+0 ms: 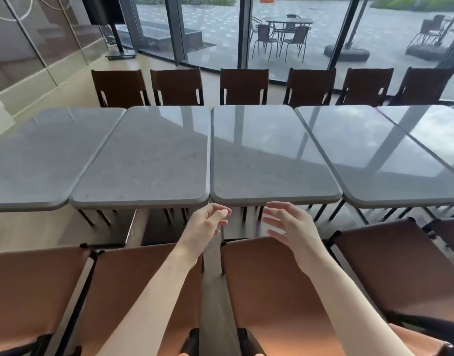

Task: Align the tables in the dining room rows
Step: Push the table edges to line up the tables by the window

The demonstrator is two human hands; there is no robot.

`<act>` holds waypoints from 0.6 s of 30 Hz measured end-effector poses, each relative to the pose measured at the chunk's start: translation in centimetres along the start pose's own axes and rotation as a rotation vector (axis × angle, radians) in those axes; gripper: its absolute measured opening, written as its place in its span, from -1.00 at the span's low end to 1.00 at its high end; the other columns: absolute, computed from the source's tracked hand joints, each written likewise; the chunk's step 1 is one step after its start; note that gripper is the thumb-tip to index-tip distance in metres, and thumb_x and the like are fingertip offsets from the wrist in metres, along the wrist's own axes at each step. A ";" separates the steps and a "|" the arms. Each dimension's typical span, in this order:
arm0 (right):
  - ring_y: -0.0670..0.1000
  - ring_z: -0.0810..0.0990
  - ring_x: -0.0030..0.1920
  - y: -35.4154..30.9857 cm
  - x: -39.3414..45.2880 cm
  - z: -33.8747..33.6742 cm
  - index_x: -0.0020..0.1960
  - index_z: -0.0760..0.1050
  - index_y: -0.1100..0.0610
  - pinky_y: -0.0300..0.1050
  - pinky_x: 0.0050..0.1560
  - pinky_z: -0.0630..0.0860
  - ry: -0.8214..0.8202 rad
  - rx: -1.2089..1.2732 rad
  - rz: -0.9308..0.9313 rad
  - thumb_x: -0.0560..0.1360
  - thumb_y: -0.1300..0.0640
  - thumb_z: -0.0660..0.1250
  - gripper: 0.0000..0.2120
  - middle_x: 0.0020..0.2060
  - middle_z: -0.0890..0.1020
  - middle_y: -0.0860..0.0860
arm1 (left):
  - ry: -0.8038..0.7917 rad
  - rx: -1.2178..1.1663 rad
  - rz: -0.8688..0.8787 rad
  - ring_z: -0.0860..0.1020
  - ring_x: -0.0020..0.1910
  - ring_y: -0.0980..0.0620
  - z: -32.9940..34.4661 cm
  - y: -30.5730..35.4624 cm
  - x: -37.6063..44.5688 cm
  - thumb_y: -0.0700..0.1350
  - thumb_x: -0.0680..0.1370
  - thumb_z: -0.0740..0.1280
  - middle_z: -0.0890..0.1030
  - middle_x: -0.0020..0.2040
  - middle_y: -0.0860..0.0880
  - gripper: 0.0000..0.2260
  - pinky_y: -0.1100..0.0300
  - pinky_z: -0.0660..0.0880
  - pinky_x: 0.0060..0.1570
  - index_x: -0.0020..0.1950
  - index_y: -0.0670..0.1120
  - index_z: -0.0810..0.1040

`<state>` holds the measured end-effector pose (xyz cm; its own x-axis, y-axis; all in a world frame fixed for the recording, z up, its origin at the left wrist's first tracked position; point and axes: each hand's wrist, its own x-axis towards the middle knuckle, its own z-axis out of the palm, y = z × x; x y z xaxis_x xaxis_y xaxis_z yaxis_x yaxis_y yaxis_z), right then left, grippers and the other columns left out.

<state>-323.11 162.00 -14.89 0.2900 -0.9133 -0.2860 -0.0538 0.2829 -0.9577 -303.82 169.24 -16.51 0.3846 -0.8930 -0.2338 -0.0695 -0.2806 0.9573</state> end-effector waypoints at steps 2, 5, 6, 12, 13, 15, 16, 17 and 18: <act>-0.04 0.71 0.11 0.2 1.1 -1.4 0.12 0.65 0.04 -0.04 0.14 0.61 0.005 0.004 0.018 0.61 0.16 0.33 -0.84 0.04 0.74 -0.02 | -0.007 0.004 -0.017 0.65 0.09 0.12 1.8 -0.4 1.4 -0.06 0.66 0.26 0.69 0.04 0.11 -0.83 0.02 0.53 0.22 0.05 -0.01 0.65; 0.00 0.70 0.12 0.1 3.7 -3.4 0.13 0.65 0.07 0.02 0.20 0.60 0.008 0.022 0.042 0.63 0.18 0.30 -0.83 0.04 0.74 -0.01 | 0.000 0.005 -0.043 0.61 0.15 0.09 4.6 -1.4 3.2 -0.04 0.65 0.28 0.67 0.06 0.10 -0.86 0.05 0.51 0.23 0.04 0.03 0.64; 0.00 0.70 0.12 -0.1 4.9 -3.8 0.13 0.65 0.07 0.04 0.22 0.59 -0.006 0.015 0.040 0.63 0.18 0.30 -0.83 0.04 0.74 -0.01 | 0.018 -0.002 -0.045 0.59 0.17 0.11 5.5 -1.7 3.8 -0.03 0.64 0.28 0.66 0.07 0.13 -0.87 0.06 0.51 0.26 0.05 0.06 0.64; -0.06 0.69 0.13 -0.8 14.0 -3.2 0.13 0.63 0.01 -0.03 0.19 0.60 -0.292 -0.085 -0.013 0.60 0.15 0.35 -0.85 0.05 0.73 -0.06 | 0.494 -0.218 -0.010 0.57 0.12 0.26 10.6 -1.9 9.1 -0.02 0.62 0.30 0.63 0.07 0.18 -0.88 0.02 0.48 0.32 0.13 0.06 0.59; -0.07 0.69 0.13 -0.6 15.7 -3.1 0.12 0.64 0.00 -0.05 0.17 0.60 -0.362 -0.097 -0.026 0.60 0.15 0.35 -0.85 0.04 0.73 -0.07 | 0.587 -0.269 0.015 0.57 0.12 0.26 11.5 -1.8 10.2 -0.01 0.60 0.30 0.63 0.06 0.20 -0.85 0.05 0.49 0.31 0.15 0.05 0.58; -0.11 0.67 0.15 -0.1 19.1 -3.1 0.16 0.64 -0.02 -0.10 0.17 0.58 -0.517 -0.141 -0.071 0.61 0.14 0.35 -0.82 0.08 0.72 -0.10 | 0.769 -0.348 0.059 0.58 0.16 0.25 13.5 -2.0 12.5 0.04 0.55 0.28 0.64 0.04 0.26 -0.75 0.13 0.48 0.29 0.19 0.02 0.56; -0.15 0.66 0.16 0.2 20.8 -3.3 0.20 0.63 -0.03 -0.12 0.17 0.57 -0.591 -0.176 -0.102 0.61 0.13 0.35 -0.80 0.10 0.71 -0.13 | 0.849 -0.375 0.073 0.58 0.18 0.25 14.4 -2.3 13.5 0.04 0.53 0.27 0.64 0.04 0.29 -0.71 0.15 0.47 0.28 0.21 0.01 0.55; -0.20 0.64 0.16 0.6 22.6 -3.5 0.23 0.63 -0.03 -0.15 0.18 0.56 -0.656 -0.211 -0.131 0.61 0.12 0.35 -0.78 0.12 0.70 -0.16 | 0.924 -0.395 0.077 0.57 0.19 0.25 15.3 -2.7 14.5 0.04 0.53 0.25 0.63 0.04 0.30 -0.69 0.16 0.47 0.28 0.23 0.00 0.55; -0.24 0.63 0.15 1.0 24.3 -3.8 0.25 0.62 -0.04 -0.18 0.18 0.56 -0.715 -0.243 -0.158 0.61 0.11 0.35 -0.77 0.12 0.70 -0.20 | 0.992 -0.411 0.081 0.57 0.21 0.24 16.2 -3.2 15.5 0.04 0.53 0.24 0.63 0.06 0.29 -0.68 0.15 0.46 0.30 0.24 -0.01 0.54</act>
<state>-319.77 138.96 -22.97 0.8541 -0.5027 -0.1335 -0.1445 0.0171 -0.9894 -312.51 150.55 -25.94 0.9806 -0.1673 -0.1017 0.1150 0.0717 0.9908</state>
